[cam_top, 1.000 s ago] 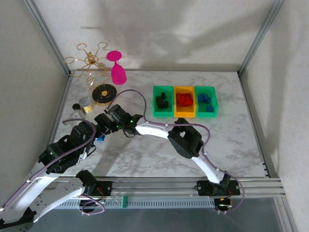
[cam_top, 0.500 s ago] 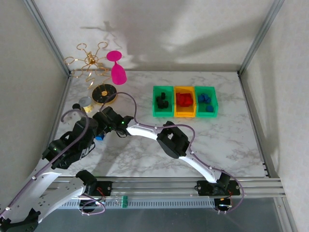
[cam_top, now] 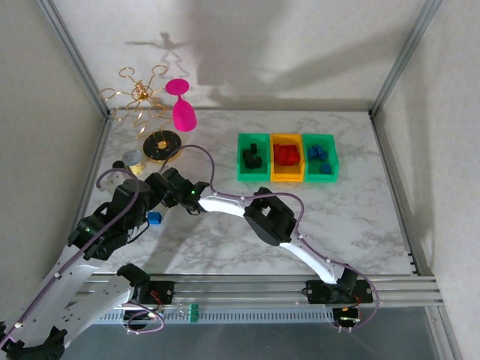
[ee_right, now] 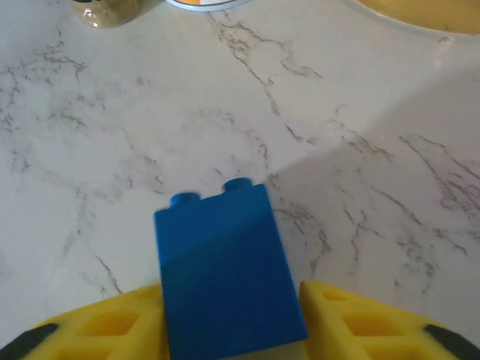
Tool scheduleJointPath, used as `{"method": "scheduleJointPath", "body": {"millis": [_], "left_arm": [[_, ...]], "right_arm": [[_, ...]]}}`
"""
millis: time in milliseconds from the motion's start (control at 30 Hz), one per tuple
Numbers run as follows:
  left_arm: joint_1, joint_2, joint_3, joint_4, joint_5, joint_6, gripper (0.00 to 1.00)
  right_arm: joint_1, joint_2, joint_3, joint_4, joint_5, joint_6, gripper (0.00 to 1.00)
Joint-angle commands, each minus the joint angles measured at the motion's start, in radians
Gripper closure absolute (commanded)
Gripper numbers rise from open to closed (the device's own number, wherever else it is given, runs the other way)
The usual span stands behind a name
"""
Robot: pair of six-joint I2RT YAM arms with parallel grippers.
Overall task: Sort the legos into containers by color
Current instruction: Pick up the lego from the middle-left of the table, then place the lego in the container.
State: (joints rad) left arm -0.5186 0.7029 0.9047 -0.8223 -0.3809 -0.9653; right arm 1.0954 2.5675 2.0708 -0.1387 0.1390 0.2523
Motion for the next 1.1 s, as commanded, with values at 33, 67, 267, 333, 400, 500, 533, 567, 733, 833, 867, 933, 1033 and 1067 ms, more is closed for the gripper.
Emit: {"method": "scheduleJointPath", "body": {"millis": [33, 67, 267, 333, 400, 500, 533, 567, 733, 833, 867, 933, 1033, 1067], "left_arm": [[0.01, -0.004, 0.0, 0.017, 0.026, 0.024, 0.0], [0.011, -0.004, 0.003, 0.015, 0.028, 0.025, 0.0], [0.011, -0.01, 0.017, 0.012, 0.029, 0.028, 0.0], [0.011, -0.009, 0.022, 0.015, 0.04, 0.03, 0.0], [0.012, -0.007, 0.032, 0.017, 0.058, 0.033, 0.0], [0.011, -0.01, 0.046, 0.022, 0.081, 0.044, 0.0], [0.011, -0.011, 0.046, 0.027, 0.089, 0.049, 0.0], [0.011, -0.013, 0.046, 0.035, 0.099, 0.055, 0.0], [0.009, -0.006, 0.03, 0.103, 0.18, 0.081, 0.0], [0.006, 0.007, 0.001, 0.165, 0.237, 0.093, 0.0], [0.004, 0.013, -0.009, 0.188, 0.256, 0.095, 0.0], [-0.01, 0.023, -0.033, 0.233, 0.283, 0.095, 0.0], [-0.049, 0.044, -0.058, 0.291, 0.297, 0.095, 0.0], [-0.065, 0.054, -0.064, 0.304, 0.294, 0.095, 0.0]], "right_arm": [[0.001, -0.047, -0.021, -0.01, 0.0, -0.025, 0.67], [0.001, -0.052, -0.02, -0.007, -0.001, -0.033, 0.7], [-0.002, -0.107, -0.055, 0.015, 0.009, -0.061, 0.78], [-0.006, -0.146, -0.09, 0.025, 0.008, -0.058, 0.79], [-0.01, -0.201, -0.153, 0.043, -0.008, -0.046, 0.79], [-0.019, -0.316, -0.285, 0.082, -0.003, -0.029, 0.8], [-0.026, -0.356, -0.335, 0.091, -0.002, -0.022, 0.8], [-0.036, -0.397, -0.381, 0.098, -0.001, -0.011, 0.8], [-0.109, -0.612, -0.604, 0.084, 0.028, 0.066, 0.79], [-0.154, -0.736, -0.737, 0.074, 0.067, 0.102, 0.79], [-0.17, -0.781, -0.775, 0.065, 0.079, 0.114, 0.79], [-0.203, -0.843, -0.823, 0.021, 0.095, 0.139, 0.79], [-0.259, -0.928, -0.884, -0.05, 0.14, 0.169, 0.79], [-0.279, -0.962, -0.91, -0.065, 0.152, 0.177, 0.78]]}}
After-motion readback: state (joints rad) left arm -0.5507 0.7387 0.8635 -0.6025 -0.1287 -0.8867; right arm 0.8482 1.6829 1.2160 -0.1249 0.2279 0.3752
